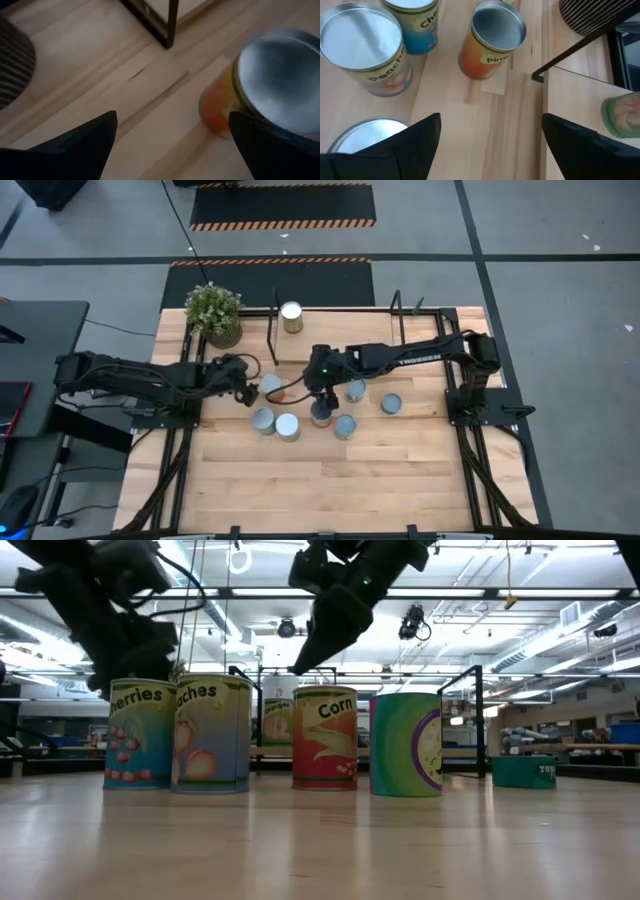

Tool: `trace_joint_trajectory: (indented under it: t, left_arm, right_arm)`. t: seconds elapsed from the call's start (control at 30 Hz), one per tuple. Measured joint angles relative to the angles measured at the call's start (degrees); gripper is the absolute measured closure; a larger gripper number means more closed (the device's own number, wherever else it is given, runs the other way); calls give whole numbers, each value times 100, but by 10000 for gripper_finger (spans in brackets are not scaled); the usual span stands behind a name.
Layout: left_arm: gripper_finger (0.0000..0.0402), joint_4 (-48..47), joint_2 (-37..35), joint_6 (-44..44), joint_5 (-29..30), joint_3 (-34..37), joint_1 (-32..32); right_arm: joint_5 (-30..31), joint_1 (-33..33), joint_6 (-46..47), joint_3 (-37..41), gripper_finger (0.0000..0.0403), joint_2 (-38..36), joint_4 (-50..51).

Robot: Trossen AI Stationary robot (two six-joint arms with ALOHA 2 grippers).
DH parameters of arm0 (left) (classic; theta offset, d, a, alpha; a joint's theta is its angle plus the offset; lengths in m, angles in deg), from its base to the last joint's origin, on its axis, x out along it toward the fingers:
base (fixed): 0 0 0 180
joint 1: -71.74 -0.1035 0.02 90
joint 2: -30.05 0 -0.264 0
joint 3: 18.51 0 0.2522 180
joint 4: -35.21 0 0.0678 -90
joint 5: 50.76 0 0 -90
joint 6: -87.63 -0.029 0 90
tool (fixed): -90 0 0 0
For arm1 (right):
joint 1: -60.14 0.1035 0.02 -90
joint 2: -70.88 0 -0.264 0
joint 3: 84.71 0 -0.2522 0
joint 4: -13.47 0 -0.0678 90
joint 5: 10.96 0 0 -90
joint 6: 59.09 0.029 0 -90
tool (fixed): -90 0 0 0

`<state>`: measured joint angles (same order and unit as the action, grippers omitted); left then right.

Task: Pick and place cans onto a shelf
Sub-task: Put the canned pineapple on the shelf

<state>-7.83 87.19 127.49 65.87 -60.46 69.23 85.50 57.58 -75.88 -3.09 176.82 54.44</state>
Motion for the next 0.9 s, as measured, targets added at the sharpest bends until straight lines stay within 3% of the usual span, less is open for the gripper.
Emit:
trace_joint_trajectory:
  t: [0.5, 0.9]
  left_arm:
    - [12, 2302, 1911, -644, -290, -359, -24]
    - [12, 2302, 2034, -954, -427, -730, 182]
  right_arm:
    - [-347, -499, 353, 0, 48, -5, 105]
    - [-76, -254, 332, 9, 48, 97, 287]
